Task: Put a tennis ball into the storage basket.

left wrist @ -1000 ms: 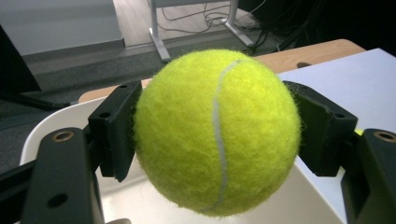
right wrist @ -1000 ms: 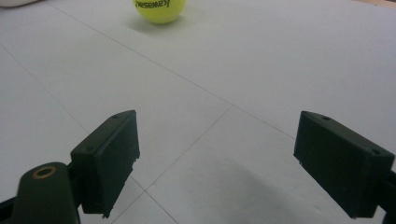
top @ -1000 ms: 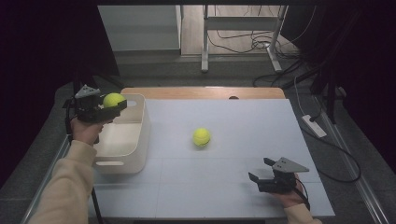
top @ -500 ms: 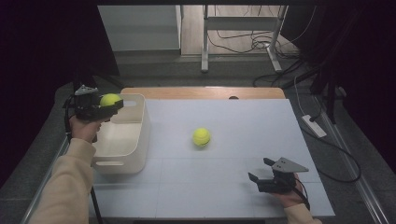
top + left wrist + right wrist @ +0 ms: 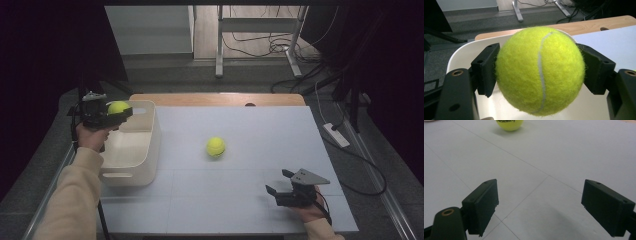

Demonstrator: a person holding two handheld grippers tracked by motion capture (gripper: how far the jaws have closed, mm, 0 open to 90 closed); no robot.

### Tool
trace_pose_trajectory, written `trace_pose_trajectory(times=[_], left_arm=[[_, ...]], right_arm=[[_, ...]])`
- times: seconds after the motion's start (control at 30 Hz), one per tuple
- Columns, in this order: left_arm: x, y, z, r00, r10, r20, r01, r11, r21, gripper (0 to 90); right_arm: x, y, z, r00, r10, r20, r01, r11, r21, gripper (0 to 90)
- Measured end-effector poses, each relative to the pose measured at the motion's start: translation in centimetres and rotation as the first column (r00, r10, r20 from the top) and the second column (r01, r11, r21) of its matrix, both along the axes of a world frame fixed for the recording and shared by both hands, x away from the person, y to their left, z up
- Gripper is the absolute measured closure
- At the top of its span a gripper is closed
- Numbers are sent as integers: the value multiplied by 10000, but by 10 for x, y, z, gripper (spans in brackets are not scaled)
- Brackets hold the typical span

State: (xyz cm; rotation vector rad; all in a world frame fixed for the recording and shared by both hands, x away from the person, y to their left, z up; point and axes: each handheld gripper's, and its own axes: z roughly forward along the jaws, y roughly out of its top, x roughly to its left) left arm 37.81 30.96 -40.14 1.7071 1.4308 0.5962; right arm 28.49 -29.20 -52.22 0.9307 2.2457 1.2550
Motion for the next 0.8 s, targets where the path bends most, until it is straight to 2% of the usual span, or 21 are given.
trace_pose_trajectory(times=[0.47, 0.6, 0.67, 0.73, 0.8], left_arm=[[0, 0, 0, 9997, 247, 25, -247, 9995, 179, 252], [-2, -1, 5, 9969, 766, 186, -770, 9968, 229, 156], [-3, -4, 8, 9975, 704, 87, -705, 9974, 150, 121], [-4, -6, 9, 9992, 380, -135, -379, 9993, 36, 91], [-6, -9, 11, 9999, 85, -112, -86, 9999, -85, 80]], right_arm=[[0, 0, 0, 10000, 4, -10, -4, 10000, -51, 142], [0, 0, 0, 10000, 6, -19, -6, 10000, -51, 142], [0, 0, 0, 10000, 0, -10, 0, 10000, -34, 142], [0, 1, 0, 10000, 11, -15, -11, 10000, -36, 142], [0, 1, -1, 10000, 21, -19, -21, 10000, -43, 142]])
